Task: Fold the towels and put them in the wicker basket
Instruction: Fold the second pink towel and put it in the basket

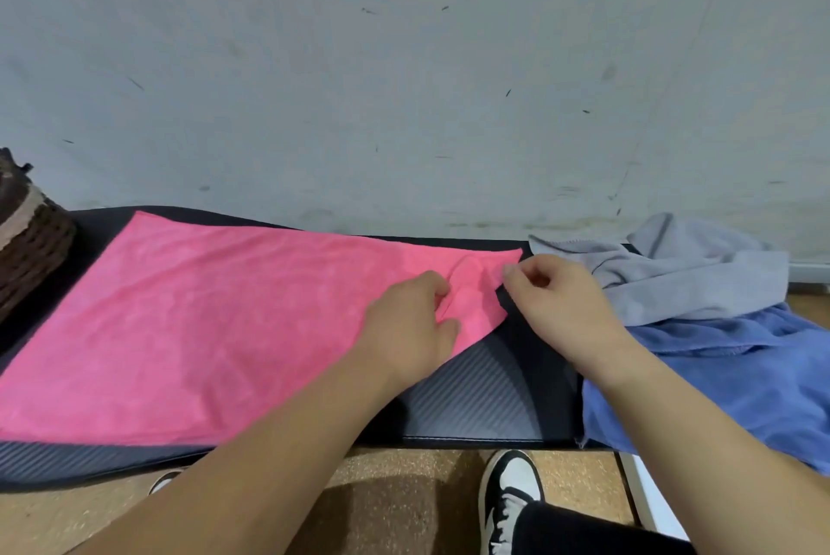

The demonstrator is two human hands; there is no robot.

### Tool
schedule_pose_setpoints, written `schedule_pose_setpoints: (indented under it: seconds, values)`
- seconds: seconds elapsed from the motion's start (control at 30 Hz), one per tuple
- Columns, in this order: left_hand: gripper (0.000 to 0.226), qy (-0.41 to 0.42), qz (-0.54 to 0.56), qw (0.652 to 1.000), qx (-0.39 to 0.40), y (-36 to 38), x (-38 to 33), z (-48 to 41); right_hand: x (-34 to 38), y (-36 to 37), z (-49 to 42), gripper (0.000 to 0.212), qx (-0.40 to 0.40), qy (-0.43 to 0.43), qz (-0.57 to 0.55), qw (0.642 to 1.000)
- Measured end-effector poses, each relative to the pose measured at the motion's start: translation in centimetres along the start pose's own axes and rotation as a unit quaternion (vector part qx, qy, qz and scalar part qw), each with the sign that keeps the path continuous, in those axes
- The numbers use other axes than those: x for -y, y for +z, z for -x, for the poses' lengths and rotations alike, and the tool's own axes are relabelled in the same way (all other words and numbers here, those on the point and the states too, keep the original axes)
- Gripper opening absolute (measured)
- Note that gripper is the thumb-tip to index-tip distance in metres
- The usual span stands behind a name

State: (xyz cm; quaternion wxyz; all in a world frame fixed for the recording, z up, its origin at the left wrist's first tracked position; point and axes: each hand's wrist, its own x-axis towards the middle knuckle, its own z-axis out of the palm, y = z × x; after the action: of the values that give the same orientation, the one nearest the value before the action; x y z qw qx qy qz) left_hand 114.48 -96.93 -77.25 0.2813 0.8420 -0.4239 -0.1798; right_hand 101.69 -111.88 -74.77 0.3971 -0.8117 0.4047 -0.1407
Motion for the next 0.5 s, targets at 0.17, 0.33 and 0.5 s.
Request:
schedule_pose_setpoints:
  seconds: [0.17,0.33,0.5]
  values:
    - [0.014,0.026,0.014,0.999,-0.034,-0.7,0.1,0.7,-0.1,1.6,0.4,0.037,0.144,-0.014,0.055,0.988]
    - [0.014,0.02,0.006,1.0,0.01,-1.4,1.6,1.0,0.3,2.0,0.7,0.025,0.16,-0.055,0.106,0.98]
    - [0.014,0.035,0.009,0.999,0.02,-1.6,2.0,1.3,1.5,-1.0,1.3,0.023,0.153,-0.115,0.014,0.981]
